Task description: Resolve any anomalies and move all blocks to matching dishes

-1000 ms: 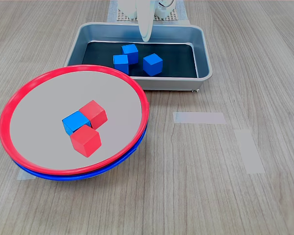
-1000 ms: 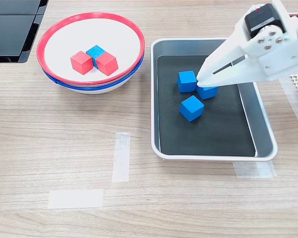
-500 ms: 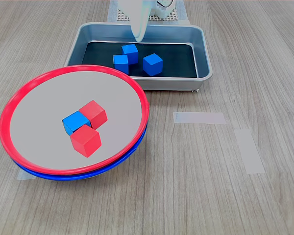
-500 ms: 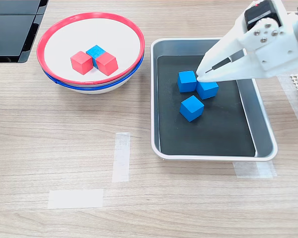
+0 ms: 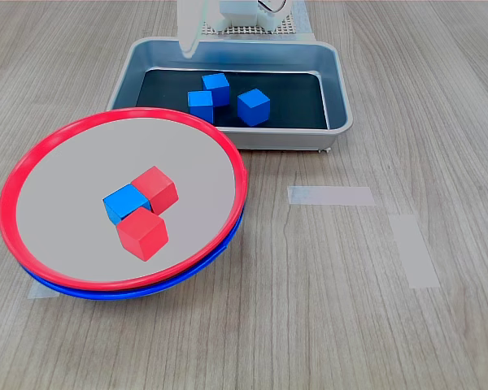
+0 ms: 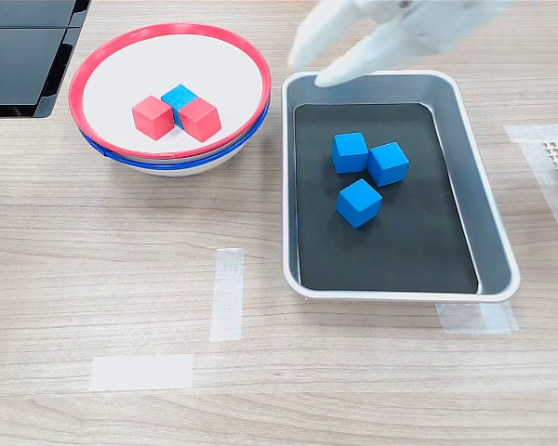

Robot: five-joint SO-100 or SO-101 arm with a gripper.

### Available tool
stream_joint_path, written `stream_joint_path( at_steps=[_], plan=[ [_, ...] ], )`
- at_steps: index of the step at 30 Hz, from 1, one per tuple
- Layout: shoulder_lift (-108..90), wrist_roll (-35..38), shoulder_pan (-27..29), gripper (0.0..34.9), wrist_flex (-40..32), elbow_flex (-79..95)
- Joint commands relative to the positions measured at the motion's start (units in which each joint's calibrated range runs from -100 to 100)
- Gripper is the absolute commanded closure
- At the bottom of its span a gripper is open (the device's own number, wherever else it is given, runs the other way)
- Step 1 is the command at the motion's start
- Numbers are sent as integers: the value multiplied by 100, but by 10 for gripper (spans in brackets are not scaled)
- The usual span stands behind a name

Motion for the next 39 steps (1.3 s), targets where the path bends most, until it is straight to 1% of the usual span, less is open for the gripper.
stream_joint_path(
  at_steps=[1,4,5,6,12,14,16,21,27,28,32,35,36,38,39],
  plan=[
    [1444,176,117,249,-71,-1325],
    [2058,371,164,245,-87,-1735],
    [2237,459,174,236,-38,-1853],
    [2365,547,183,219,-5,-1917],
    [2621,786,221,226,12,-1971],
    [2672,801,230,236,-13,-1971],
    [2732,762,249,261,-153,-2062],
    [2996,689,315,274,-203,-2463],
    [3201,698,353,270,-393,-2572],
    [3320,708,353,262,-492,-2554],
    [3542,747,372,257,-657,-2599],
    [3670,791,381,258,-781,-2608],
    [3696,811,381,261,-806,-2599],
    [3704,845,390,298,-822,-2590],
    [3679,855,400,324,-822,-2581]
  ],
)
